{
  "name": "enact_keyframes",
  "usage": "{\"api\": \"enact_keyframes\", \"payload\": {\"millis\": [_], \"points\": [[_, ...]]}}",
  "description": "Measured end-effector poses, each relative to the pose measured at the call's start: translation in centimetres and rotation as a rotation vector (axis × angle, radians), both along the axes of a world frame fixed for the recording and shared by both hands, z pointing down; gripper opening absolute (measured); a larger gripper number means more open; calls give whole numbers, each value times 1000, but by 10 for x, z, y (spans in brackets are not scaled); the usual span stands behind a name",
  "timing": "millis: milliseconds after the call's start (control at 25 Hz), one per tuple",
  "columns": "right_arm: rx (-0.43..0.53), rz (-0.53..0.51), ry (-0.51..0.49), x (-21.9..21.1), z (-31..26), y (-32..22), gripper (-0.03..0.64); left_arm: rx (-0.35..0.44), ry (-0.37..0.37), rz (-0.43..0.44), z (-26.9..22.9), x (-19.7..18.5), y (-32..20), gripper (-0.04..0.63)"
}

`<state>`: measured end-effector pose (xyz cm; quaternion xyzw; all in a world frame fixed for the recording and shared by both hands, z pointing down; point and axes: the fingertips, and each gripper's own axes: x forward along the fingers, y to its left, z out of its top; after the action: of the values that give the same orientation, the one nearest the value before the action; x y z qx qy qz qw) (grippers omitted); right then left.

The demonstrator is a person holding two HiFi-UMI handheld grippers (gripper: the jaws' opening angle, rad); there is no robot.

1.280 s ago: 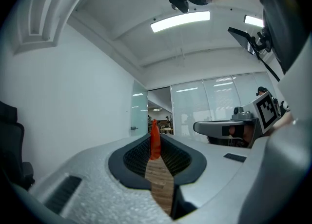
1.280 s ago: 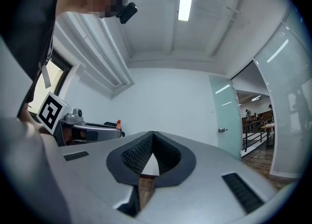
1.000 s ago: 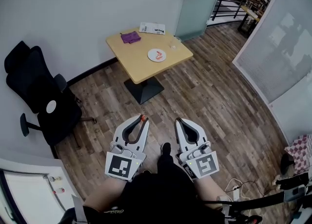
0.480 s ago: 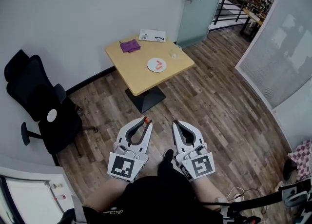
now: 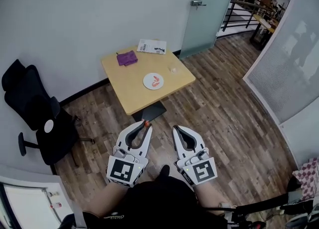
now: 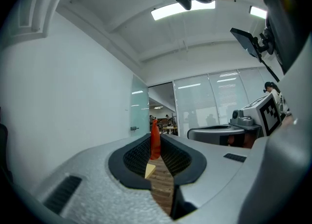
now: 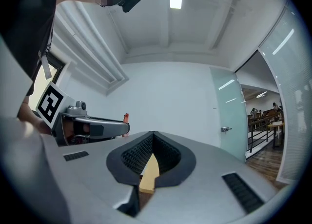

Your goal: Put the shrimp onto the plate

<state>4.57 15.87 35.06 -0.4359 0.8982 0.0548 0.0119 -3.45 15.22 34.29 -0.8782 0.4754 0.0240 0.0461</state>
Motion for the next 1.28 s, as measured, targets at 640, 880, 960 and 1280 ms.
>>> {"api": "enact_keyframes", "payload": {"millis": [640,880,960,1280], "points": [[-18,-90,-12,67,6,-114,2,-48,-7,-66,7,68,-106,50],[-28,-104,3,62,14,-147,2,-55,8,-81,17,62,-139,50],[-33,-105,7,59,18,-161,2,-65,12,-87,23,57,-153,50],[-67,-129,22,35,26,-231,2,-83,19,-98,30,36,-223,50]]}}
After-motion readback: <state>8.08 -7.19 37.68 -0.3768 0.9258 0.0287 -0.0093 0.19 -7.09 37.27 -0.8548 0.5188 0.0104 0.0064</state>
